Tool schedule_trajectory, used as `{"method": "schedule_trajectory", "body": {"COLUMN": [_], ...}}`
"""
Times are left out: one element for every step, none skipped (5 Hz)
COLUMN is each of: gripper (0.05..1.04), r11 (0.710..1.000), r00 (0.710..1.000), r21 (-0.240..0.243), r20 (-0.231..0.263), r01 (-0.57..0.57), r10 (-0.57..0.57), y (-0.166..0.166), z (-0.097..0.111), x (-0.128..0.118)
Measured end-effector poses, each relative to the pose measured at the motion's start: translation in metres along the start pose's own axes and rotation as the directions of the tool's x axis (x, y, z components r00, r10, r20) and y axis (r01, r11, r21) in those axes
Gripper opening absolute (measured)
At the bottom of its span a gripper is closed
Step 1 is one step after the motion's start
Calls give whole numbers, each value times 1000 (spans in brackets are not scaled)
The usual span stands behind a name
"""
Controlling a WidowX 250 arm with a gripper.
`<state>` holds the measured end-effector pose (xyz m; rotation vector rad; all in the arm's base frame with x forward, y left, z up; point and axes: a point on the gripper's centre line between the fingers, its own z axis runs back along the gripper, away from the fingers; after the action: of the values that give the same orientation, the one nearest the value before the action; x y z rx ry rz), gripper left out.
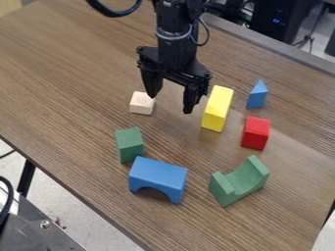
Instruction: Put the white cube in the middle of a table
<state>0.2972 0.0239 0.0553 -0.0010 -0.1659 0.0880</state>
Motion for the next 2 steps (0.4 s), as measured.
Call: {"method": "schedule_trajectory", "body": {"gripper": [1000,1000], "r11": [1000,999], "r00": [999,997], "r21": [-1,-10], "r20": [-32,-61], "r01": [0,37], "r10": [0,-38], "y": [0,3], "z": [-8,-14], "x": [-6,-9]}}
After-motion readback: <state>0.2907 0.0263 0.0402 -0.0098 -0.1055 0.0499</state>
